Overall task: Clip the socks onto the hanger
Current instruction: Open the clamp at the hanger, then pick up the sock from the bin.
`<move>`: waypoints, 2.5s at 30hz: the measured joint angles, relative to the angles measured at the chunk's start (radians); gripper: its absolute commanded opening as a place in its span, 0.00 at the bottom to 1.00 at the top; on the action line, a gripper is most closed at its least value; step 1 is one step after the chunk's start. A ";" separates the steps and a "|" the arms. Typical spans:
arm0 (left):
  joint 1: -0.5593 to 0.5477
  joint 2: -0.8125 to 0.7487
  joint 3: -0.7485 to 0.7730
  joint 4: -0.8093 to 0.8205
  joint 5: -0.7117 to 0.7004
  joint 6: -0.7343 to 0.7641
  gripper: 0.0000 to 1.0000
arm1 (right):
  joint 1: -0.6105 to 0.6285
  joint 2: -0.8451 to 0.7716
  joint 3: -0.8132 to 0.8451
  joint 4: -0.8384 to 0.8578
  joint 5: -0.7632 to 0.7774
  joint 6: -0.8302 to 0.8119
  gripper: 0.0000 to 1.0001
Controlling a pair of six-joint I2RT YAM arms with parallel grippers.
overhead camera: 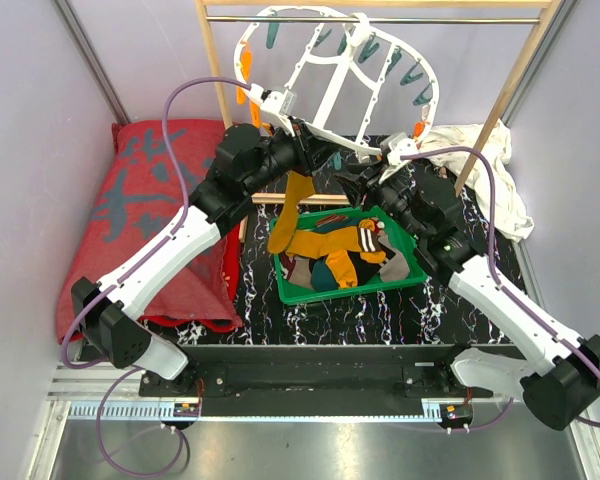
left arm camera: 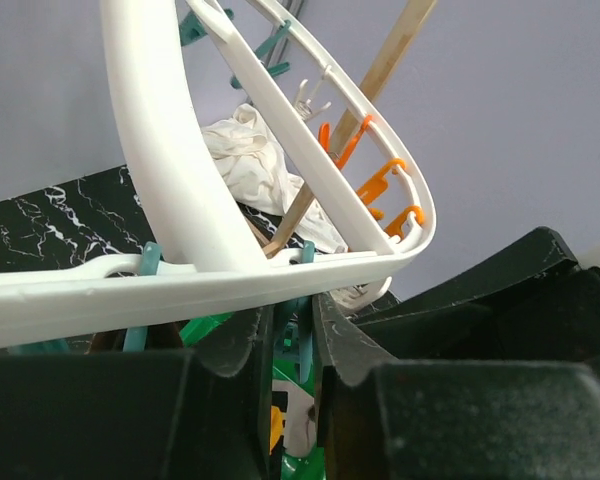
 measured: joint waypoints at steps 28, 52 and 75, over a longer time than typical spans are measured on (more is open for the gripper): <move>-0.003 0.014 0.000 0.000 -0.040 0.019 0.12 | -0.028 0.012 -0.362 -0.347 0.447 0.623 0.51; -0.003 0.024 0.000 0.000 -0.039 0.012 0.11 | -0.195 0.404 -0.275 -0.208 0.260 0.689 0.18; -0.003 0.025 0.007 -0.005 -0.039 0.012 0.11 | -0.183 0.140 -0.203 -0.350 0.073 0.426 0.00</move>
